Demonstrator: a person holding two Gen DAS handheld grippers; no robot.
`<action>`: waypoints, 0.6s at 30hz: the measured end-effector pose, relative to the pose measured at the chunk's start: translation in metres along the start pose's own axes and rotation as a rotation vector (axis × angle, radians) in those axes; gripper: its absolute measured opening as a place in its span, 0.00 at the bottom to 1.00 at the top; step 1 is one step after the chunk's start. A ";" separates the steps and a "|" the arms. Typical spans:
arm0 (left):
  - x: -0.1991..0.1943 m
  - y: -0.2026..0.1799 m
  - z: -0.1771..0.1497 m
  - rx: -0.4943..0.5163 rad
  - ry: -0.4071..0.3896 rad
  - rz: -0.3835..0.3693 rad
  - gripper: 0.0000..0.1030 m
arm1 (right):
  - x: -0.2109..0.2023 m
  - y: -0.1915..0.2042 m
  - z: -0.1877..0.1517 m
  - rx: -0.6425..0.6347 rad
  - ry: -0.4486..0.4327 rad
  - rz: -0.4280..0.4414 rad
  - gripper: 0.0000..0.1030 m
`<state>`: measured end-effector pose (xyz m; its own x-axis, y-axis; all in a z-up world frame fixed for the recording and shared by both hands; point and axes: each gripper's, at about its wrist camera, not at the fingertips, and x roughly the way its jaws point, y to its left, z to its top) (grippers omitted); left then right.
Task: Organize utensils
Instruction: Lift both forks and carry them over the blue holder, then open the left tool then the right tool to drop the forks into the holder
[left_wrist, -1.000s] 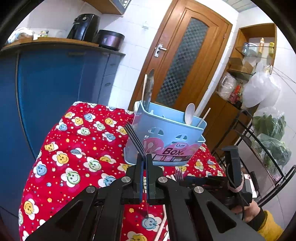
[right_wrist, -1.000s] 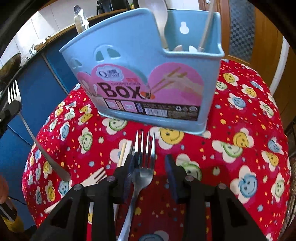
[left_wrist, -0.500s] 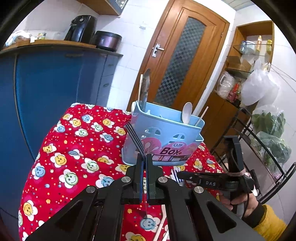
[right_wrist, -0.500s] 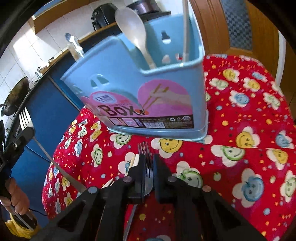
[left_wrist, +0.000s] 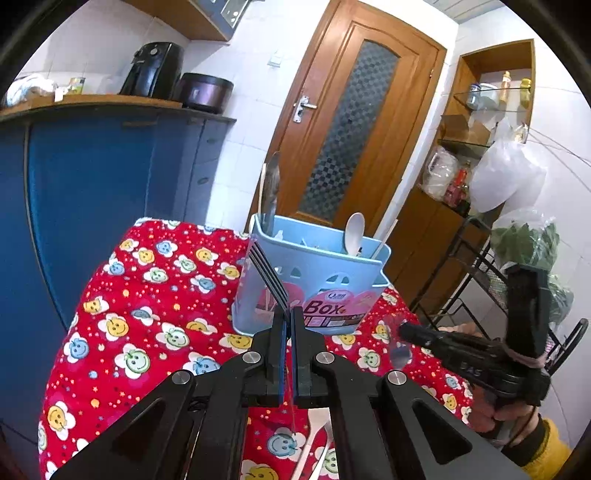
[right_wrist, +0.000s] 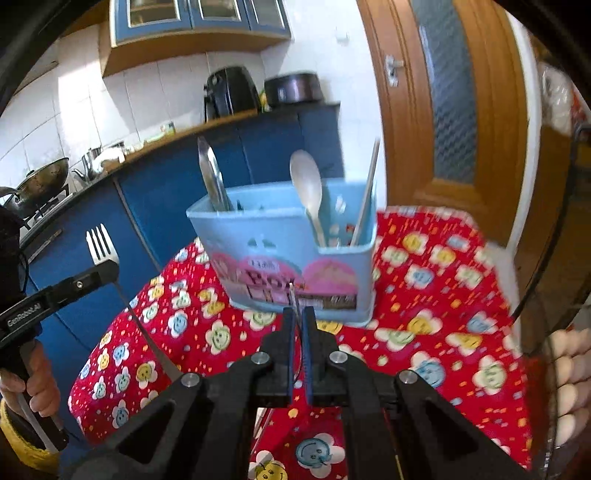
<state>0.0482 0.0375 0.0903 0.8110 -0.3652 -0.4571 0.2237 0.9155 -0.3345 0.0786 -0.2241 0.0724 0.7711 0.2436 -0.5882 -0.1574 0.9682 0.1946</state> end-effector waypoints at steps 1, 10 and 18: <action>-0.002 -0.001 0.001 0.005 -0.005 -0.001 0.01 | -0.008 0.002 0.002 -0.009 -0.032 -0.030 0.05; -0.009 -0.011 0.017 0.029 -0.033 -0.015 0.01 | -0.035 0.007 0.020 -0.015 -0.161 -0.139 0.04; -0.012 -0.022 0.044 0.074 -0.073 -0.010 0.01 | -0.047 0.002 0.042 -0.011 -0.202 -0.178 0.04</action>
<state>0.0578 0.0291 0.1394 0.8453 -0.3638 -0.3914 0.2695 0.9227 -0.2756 0.0679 -0.2361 0.1340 0.8946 0.0543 -0.4436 -0.0144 0.9956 0.0927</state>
